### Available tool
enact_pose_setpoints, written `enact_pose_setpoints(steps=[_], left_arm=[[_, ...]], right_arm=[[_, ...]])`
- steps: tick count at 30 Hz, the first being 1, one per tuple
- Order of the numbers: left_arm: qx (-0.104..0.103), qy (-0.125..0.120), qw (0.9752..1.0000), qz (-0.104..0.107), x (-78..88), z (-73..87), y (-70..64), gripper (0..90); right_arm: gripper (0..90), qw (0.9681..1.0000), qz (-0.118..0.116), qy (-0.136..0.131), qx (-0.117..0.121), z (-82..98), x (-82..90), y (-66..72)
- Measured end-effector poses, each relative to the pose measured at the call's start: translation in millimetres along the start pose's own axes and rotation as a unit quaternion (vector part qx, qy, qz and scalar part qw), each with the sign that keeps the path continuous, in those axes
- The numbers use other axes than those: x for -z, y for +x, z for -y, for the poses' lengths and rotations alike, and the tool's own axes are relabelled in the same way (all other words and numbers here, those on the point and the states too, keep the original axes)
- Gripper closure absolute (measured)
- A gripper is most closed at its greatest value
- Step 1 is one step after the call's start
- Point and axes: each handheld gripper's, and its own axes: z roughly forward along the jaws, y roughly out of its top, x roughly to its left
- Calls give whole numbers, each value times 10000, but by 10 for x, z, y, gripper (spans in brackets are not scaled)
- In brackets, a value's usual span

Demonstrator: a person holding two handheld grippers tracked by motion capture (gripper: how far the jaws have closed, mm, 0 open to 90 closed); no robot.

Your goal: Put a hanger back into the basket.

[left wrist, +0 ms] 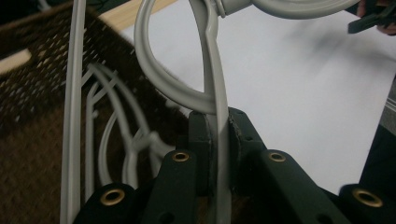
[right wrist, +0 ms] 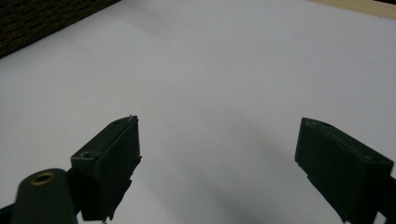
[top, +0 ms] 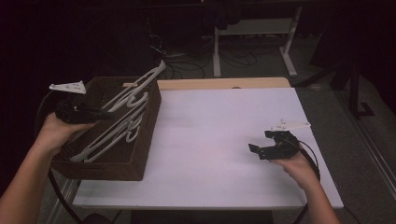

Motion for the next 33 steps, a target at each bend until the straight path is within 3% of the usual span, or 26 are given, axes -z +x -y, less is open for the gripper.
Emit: enact_pose_setpoints(steps=[10,20,26,29,30,33], left_arm=[[235,115,9997,-12,39,326,233,817],[426,167,9989,103,43,505,301,816],[394,265,9989,14,-16,549,301,812],[596,434,9973,-3,-106,619,354,810],[621,473,9969,-59,-123,635,364,789],[749,491,9951,-424,-148,684,401,518]], right_arm=[[135,10000,44,-32,-66,1,21,-19],[135,9999,74,-38,-87,4,40,-44],[135,9999,77,-46,-87,2,42,-48],[135,9999,76,-45,-83,1,45,-47],[135,9999,78,-47,-88,1,51,-47],[135,9999,87,-62,-85,-3,61,-52]])
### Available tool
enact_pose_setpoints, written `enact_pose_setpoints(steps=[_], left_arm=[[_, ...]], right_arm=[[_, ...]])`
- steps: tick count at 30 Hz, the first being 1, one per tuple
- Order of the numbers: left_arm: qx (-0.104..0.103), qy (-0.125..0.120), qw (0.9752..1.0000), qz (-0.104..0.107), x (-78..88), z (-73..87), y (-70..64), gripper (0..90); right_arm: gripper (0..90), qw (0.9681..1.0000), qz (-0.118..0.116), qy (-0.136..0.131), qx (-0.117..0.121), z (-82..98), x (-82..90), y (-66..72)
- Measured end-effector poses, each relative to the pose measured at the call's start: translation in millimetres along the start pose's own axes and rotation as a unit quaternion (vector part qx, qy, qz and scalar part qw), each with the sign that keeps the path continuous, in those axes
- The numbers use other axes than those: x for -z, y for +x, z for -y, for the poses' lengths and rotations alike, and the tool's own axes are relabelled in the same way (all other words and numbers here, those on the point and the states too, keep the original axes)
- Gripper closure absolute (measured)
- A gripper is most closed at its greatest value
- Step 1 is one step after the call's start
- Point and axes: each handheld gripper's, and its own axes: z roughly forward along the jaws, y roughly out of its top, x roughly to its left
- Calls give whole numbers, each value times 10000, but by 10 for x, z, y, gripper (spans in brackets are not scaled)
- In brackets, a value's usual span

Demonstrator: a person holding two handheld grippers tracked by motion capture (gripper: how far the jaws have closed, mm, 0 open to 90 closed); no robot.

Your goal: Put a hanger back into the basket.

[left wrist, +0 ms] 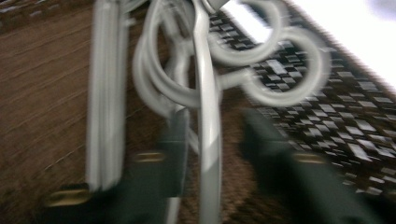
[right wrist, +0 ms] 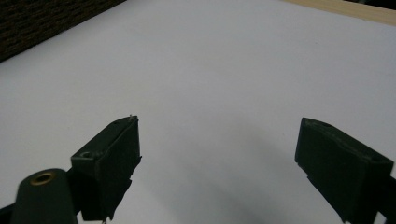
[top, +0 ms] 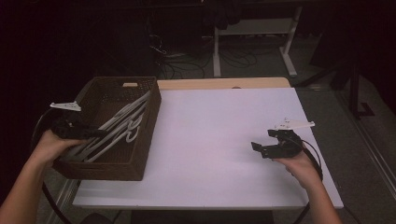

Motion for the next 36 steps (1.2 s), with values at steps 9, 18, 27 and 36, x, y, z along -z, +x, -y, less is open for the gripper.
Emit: enact_pose_setpoints(steps=[9,18,27,36], left_arm=[[-34,-617,9981,-73,119,-67,-43,287],[-383,-1200,9918,200,86,-309,-440,174],[-669,-1437,9859,532,-165,-495,-866,130],[-957,-1507,9813,714,-407,-557,-1144,53]], right_arm=[[135,10000,-16,-25,34,-22,15,15],[132,9998,-113,-98,94,-105,67,58],[118,9986,-266,-354,278,-256,223,171],[38,9961,-561,-481,487,-400,340,306]])
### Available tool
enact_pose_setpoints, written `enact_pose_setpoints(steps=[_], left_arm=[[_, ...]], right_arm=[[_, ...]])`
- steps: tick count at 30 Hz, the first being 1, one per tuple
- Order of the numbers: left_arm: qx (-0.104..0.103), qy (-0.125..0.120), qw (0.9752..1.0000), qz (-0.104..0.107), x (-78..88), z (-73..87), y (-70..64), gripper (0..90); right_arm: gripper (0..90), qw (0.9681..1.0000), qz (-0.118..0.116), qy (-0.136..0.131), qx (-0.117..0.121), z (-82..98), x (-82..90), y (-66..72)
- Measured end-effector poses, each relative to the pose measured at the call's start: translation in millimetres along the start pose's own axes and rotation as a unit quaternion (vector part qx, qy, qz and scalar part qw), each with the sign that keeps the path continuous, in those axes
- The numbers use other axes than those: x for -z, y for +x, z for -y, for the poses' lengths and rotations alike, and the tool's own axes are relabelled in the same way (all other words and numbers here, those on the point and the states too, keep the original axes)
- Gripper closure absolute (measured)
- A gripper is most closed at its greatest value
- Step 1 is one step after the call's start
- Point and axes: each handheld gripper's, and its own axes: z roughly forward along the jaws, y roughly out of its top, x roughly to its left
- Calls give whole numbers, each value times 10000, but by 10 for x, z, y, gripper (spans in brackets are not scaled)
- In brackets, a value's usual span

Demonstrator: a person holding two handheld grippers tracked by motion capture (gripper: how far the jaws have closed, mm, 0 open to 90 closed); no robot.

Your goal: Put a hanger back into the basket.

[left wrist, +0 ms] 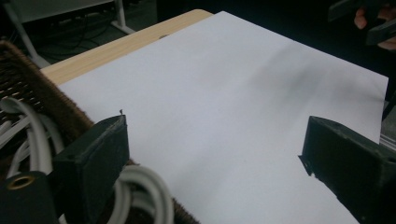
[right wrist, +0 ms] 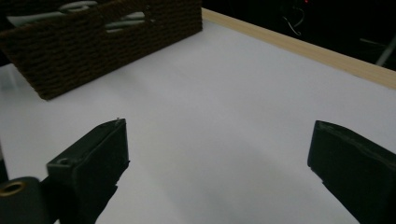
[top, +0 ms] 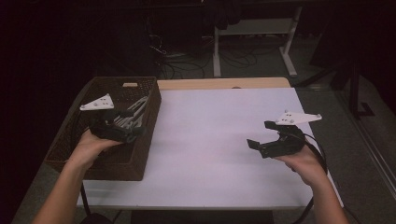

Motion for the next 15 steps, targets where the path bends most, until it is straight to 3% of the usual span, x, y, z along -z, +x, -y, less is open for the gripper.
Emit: enact_pose_setpoints(steps=[6,15], left_arm=[[-106,14,9999,42,-93,34,-67,0],[16,1,9999,115,-113,143,-24,0]], right_arm=[[24,9998,-83,-137,116,-103,52,68],[24,9999,-68,-92,115,-94,21,50]])
